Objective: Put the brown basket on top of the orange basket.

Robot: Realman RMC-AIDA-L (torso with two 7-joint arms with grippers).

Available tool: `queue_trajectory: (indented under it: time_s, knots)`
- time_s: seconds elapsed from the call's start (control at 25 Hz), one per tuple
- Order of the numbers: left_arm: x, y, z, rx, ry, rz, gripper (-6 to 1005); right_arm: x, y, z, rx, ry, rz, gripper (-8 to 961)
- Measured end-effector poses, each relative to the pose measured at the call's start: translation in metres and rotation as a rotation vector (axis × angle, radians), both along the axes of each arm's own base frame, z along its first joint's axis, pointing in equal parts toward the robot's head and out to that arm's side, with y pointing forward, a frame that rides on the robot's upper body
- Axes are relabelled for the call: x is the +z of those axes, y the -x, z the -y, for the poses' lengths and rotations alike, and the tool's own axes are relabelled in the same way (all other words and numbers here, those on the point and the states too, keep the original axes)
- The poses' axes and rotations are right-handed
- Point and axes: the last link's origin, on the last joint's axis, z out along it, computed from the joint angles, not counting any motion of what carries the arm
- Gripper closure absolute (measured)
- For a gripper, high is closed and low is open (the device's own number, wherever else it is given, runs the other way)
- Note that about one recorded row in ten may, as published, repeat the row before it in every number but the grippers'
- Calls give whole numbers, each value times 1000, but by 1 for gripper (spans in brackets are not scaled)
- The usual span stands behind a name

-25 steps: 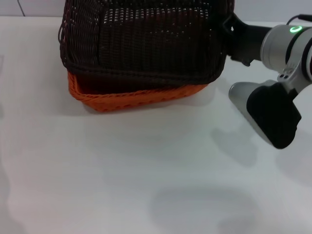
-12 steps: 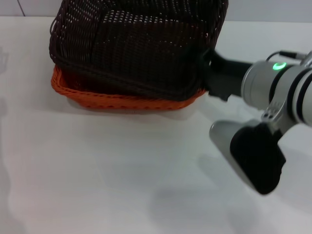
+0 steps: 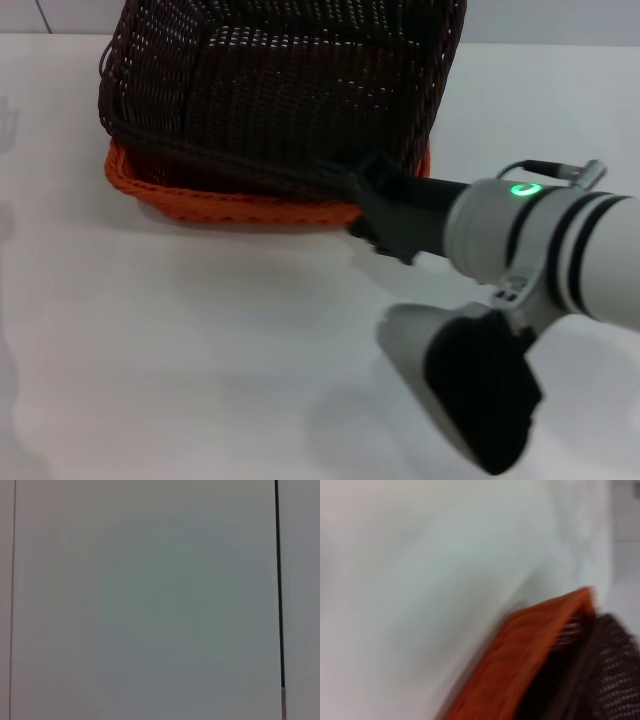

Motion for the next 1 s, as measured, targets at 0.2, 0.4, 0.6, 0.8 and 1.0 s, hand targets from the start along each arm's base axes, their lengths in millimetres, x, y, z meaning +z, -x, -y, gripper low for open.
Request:
queue_trajectory:
  time_s: [0.2, 0.4, 0.6, 0.8, 1.0]
  knots:
    - [0, 0, 0, -1, 1, -2, 155, -8, 18, 1, -73, -23, -228, 193]
    - [2, 1, 2, 2, -10, -2, 155, 2, 29, -7, -189, -84, -555, 193]
    - [5, 6, 5, 11, -19, -4, 155, 38, 24, -16, -305, -177, -995, 193]
    - [8, 10, 9, 24, -28, -1, 155, 82, -1, -9, -331, -307, -1322, 194]
    - [8, 15, 15, 36, -30, 0, 155, 121, -63, -8, -447, -451, -1771, 193]
